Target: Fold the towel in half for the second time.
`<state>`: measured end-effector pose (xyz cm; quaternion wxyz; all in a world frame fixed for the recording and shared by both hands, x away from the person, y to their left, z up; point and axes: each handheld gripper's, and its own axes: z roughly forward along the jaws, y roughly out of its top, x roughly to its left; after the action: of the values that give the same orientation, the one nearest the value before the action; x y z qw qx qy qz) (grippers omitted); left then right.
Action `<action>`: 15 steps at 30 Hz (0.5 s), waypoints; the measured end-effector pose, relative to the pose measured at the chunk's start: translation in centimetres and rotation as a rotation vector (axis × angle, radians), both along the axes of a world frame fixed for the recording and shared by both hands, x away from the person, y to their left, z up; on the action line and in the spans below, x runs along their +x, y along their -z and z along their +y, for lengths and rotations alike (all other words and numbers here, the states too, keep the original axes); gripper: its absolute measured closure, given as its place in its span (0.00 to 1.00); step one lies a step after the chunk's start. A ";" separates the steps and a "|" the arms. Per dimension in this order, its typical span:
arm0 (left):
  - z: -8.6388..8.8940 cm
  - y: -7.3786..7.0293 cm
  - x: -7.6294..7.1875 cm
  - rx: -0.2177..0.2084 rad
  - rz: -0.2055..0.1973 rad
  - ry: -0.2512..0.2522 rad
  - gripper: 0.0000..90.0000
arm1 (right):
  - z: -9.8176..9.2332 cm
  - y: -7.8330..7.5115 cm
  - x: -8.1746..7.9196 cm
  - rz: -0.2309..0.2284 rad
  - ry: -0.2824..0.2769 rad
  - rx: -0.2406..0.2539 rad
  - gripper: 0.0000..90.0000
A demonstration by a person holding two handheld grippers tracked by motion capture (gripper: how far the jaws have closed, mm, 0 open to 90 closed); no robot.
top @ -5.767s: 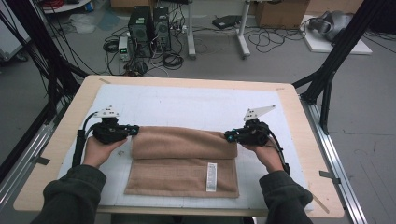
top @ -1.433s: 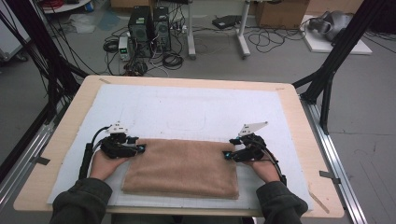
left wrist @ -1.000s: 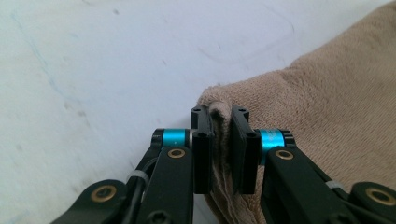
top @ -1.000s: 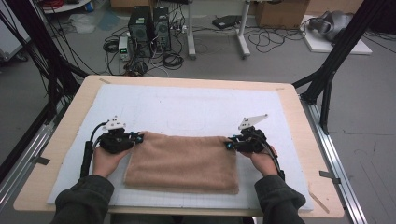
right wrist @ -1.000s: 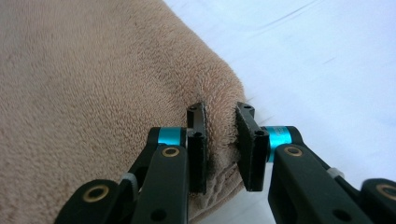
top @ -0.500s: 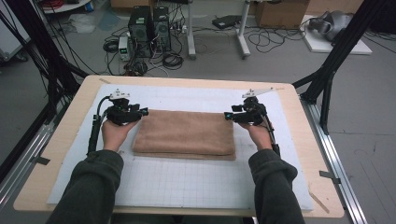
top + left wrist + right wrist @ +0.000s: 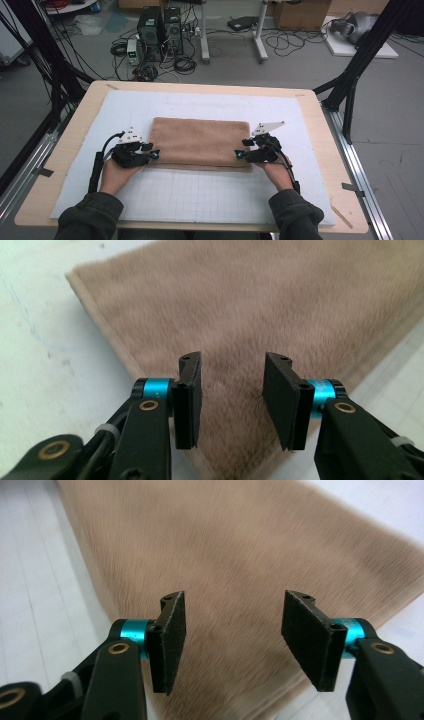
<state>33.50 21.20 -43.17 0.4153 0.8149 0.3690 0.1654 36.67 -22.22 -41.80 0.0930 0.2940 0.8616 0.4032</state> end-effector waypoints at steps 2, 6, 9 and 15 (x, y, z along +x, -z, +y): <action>0.1 0.6 -0.1 0.017 0.017 0.006 0.66 | -0.1 0.8 -0.3 0.012 0.008 -0.020 0.46; -0.1 1.0 -0.2 0.023 0.003 0.006 0.65 | -0.1 1.6 -0.2 0.040 0.010 -0.026 0.44; -0.1 1.0 -0.2 0.027 0.003 0.007 0.65 | 0.1 1.6 -0.4 0.019 0.005 -0.056 0.44; 0.1 0.7 -0.2 -0.002 0.007 0.004 0.57 | 0.2 1.3 -0.5 0.010 0.030 -0.033 0.35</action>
<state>33.25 21.26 -43.89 0.4154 0.8158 0.3687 0.1612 36.14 -22.07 -43.07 0.0997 0.3074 0.8640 0.3862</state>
